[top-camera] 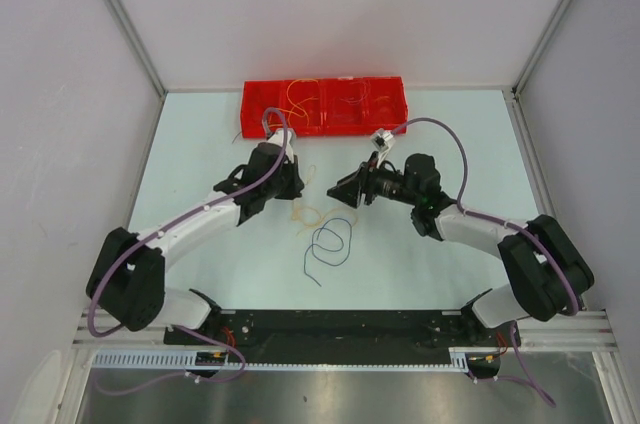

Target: Untangle the cables

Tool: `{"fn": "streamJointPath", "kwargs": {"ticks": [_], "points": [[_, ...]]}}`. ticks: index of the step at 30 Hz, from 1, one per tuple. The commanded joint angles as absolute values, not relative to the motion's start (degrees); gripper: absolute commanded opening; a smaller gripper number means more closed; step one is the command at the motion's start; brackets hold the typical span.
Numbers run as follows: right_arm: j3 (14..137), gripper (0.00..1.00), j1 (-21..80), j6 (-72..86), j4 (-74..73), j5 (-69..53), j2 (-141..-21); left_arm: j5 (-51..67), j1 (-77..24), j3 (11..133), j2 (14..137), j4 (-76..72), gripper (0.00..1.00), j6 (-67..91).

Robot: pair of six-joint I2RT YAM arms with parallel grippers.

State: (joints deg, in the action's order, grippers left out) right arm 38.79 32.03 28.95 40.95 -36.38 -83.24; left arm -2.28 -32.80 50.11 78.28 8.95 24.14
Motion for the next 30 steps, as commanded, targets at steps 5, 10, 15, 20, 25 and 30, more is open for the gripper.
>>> {"fn": "streamJointPath", "kwargs": {"ticks": [5,10,15,20,25,30], "points": [[45.8,0.66,37.1,24.5,28.4,-25.7,-87.6,-2.1,-30.1,49.4,85.2,3.3,0.00,26.0],[52.5,0.65,37.5,29.7,18.3,-18.0,-92.2,-0.7,-30.1,46.2,88.1,1.6,0.00,28.6],[56.9,0.66,37.6,32.2,11.2,-14.9,-95.9,-1.6,-30.1,42.4,88.0,0.2,0.00,29.3],[62.5,0.65,38.1,33.2,5.9,-12.7,-100.8,-1.0,-30.1,39.9,89.7,-2.3,0.00,29.7],[64.9,0.64,39.0,34.1,4.7,-11.6,-105.0,-0.6,-30.1,38.8,91.8,-4.1,0.00,30.1],[67.4,0.60,39.1,34.8,5.3,-11.6,-107.9,-0.4,-30.1,38.5,92.1,-4.7,0.00,30.1]]}}
